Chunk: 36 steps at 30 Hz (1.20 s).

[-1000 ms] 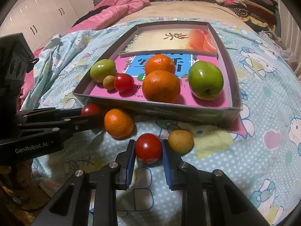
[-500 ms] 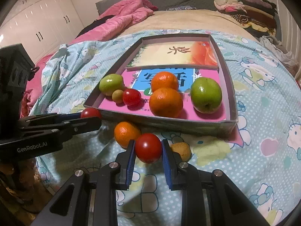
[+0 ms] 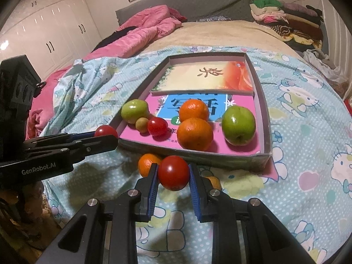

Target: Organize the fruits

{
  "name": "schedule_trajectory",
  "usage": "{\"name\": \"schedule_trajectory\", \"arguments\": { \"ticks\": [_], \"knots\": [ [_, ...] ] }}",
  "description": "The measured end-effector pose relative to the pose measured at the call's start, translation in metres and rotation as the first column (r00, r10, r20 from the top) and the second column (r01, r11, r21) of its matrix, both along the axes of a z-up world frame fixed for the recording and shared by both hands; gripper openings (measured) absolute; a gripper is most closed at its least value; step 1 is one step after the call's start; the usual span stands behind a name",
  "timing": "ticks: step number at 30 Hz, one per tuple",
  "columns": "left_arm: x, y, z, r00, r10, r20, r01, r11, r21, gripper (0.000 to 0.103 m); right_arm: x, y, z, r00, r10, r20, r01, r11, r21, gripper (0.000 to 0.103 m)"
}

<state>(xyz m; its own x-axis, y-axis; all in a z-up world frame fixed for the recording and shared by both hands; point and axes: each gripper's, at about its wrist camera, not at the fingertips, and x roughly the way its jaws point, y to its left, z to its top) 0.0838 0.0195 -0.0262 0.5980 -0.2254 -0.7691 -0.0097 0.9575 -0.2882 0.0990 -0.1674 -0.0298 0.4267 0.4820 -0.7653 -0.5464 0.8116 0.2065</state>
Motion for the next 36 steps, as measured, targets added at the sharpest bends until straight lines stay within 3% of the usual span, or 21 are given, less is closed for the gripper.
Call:
{"name": "schedule_trajectory", "arguments": {
  "ticks": [16, 36],
  "knots": [
    [-0.006, 0.006, 0.021, 0.993, 0.02, 0.117, -0.017, 1.0, -0.025, 0.031, -0.003, -0.003, 0.021, 0.995, 0.003, 0.104, -0.008, 0.999, 0.045, 0.027],
    [0.001, 0.006, 0.017, 0.995, 0.044, 0.095, -0.044, 0.999, -0.002, 0.031, 0.015, -0.025, 0.03, 0.985, -0.086, 0.148, 0.079, 0.995, 0.055, 0.027]
  ]
}}
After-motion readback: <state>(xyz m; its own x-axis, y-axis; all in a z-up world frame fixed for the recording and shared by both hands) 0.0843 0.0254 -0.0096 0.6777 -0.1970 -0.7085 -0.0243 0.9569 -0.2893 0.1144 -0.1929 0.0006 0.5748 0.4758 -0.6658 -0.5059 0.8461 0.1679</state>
